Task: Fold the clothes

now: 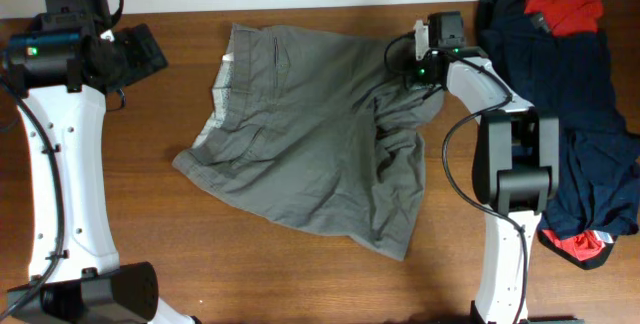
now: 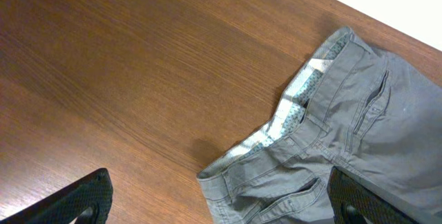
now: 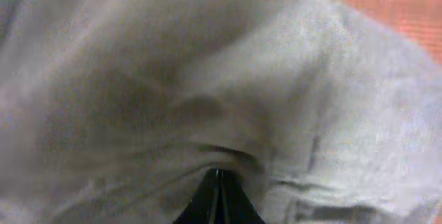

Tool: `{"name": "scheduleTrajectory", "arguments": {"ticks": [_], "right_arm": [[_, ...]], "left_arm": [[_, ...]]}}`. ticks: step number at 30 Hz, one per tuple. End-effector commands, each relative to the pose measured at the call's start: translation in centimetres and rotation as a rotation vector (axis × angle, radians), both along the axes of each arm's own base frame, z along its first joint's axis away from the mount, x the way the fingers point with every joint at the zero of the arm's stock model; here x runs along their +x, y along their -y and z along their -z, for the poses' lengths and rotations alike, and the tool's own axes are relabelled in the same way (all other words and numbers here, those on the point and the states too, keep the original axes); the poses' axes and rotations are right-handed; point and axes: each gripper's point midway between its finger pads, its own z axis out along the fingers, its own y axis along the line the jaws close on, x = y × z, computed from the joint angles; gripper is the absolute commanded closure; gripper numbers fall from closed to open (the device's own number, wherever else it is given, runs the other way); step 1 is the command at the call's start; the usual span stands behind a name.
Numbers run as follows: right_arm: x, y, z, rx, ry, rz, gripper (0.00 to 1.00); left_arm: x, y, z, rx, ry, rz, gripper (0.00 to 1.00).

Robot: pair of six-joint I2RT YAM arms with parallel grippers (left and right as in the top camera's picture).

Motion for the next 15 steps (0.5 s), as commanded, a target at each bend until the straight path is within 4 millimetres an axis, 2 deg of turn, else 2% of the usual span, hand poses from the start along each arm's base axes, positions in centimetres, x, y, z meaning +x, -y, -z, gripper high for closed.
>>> {"name": "scheduleTrajectory", "arguments": {"ticks": [1,2,5,6,7,9,11,13,15], "right_arm": [[1.5,0.2,-0.6,-0.023,0.048,0.005,0.94],[2.0,0.2,-2.4,-0.024,0.049,0.005,0.8],[2.2,0.1,-6.5,-0.021,0.028,0.008,0.46],[2.1,0.1,-8.3,-0.02,0.02,0.006,0.37],[1.9,-0.1,-10.1,-0.015,0.015,0.002,0.32],[1.0,-0.7,-14.4,0.012,0.006,-0.018,0.1],[-1.2,-2.8,-19.4,0.124,-0.005,-0.09,0.01],[-3.8,-5.1,-23.8,0.255,-0.007,-0.174,0.01],[-5.3,-5.3,-26.6,0.268,0.016,-0.186,0.01]], "left_arm": [[0.2,-0.2,0.2,0.015,-0.007,0.009,0.01],[0.3,-0.2,0.2,0.015,-0.006,0.009,0.01],[0.4,-0.2,0.1,0.028,-0.006,0.03,0.01],[0.5,-0.2,0.1,0.033,-0.005,0.037,0.01],[0.5,-0.2,0.0,0.038,-0.005,0.047,0.01],[0.6,-0.2,0.0,0.058,-0.007,0.076,0.01],[0.8,-0.1,-0.1,0.101,-0.018,0.15,0.01],[1.0,0.9,0.0,0.122,-0.034,0.291,0.01],[1.0,2.4,0.2,0.107,-0.042,0.426,0.01]]}}
